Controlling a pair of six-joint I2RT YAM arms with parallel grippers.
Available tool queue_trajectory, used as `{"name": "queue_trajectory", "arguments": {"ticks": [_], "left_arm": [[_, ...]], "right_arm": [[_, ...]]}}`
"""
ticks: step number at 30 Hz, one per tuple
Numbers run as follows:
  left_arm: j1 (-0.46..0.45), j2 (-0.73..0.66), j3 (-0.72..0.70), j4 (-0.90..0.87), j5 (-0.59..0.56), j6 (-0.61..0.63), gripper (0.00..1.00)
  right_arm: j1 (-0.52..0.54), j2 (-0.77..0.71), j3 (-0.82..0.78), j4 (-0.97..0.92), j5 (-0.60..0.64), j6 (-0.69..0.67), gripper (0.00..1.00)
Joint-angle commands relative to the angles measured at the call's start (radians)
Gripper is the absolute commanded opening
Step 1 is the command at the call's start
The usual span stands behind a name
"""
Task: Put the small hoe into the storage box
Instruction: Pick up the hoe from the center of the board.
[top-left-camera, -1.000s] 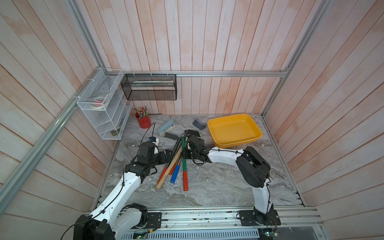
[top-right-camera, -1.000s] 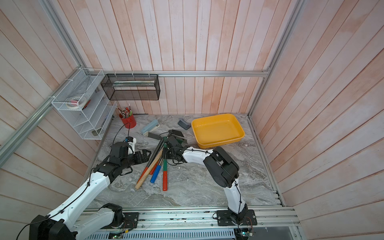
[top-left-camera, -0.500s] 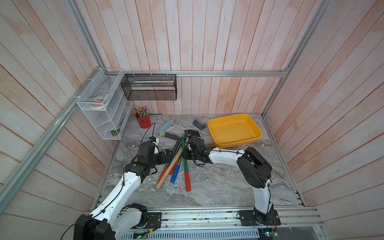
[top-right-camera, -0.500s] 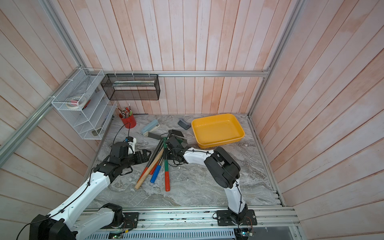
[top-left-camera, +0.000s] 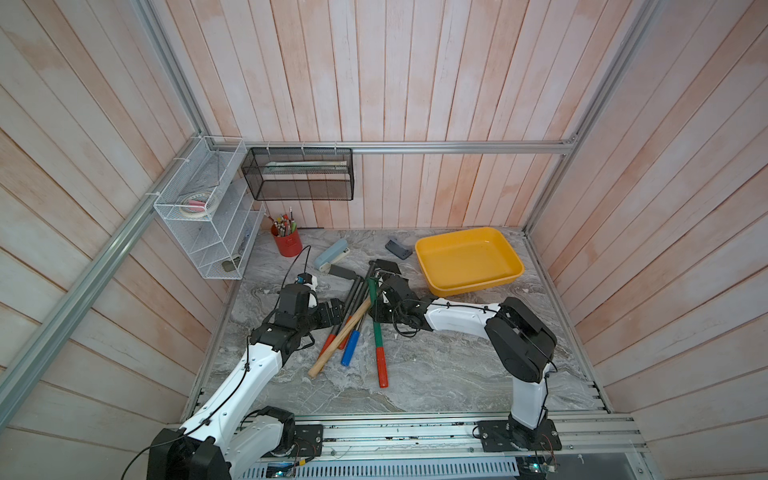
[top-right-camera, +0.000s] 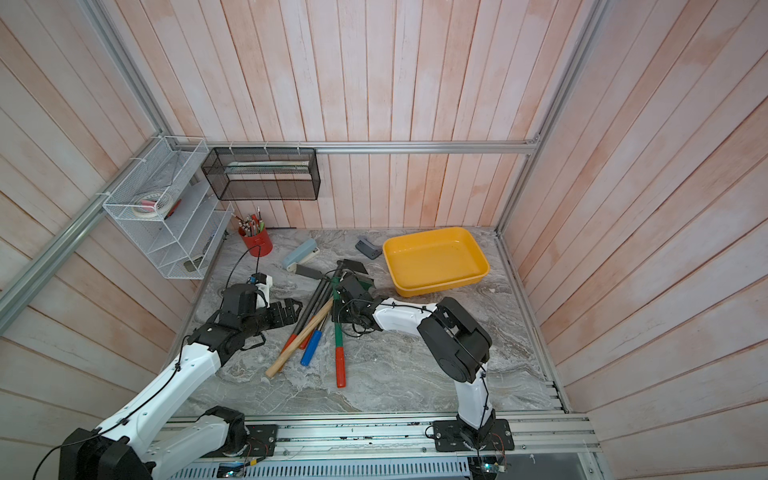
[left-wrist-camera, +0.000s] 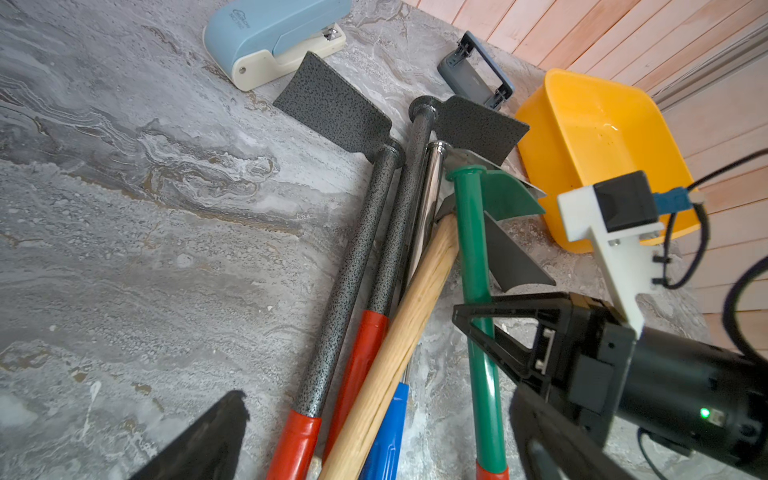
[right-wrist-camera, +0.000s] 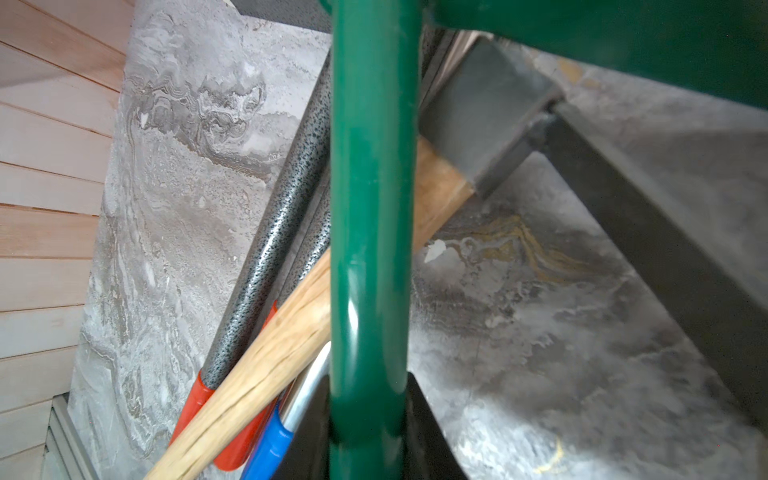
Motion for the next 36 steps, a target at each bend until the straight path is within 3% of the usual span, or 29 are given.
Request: {"name": "queue_trajectory", "arguments": {"ticks": [1,20,36], "left_arm": [[0.002,0.002,0.001,0.021,-0.012,-0.002,1.00],[0.002,0.006,-0.001,0.023,-0.011,-0.002,1.00],[0.003,0.016,0.000,0.030,-0.001,-0.004,1.00]], "right_arm": [[-0.005,-0.071,-0.004,0.064,0.033,-0.013,0.00],[-0.008,-0.177,-0.042,0.115,0.091,-0.011,0.00],[-0.045,-0.277,-0.057,0.129,0.294,0.082,0.00]]}}
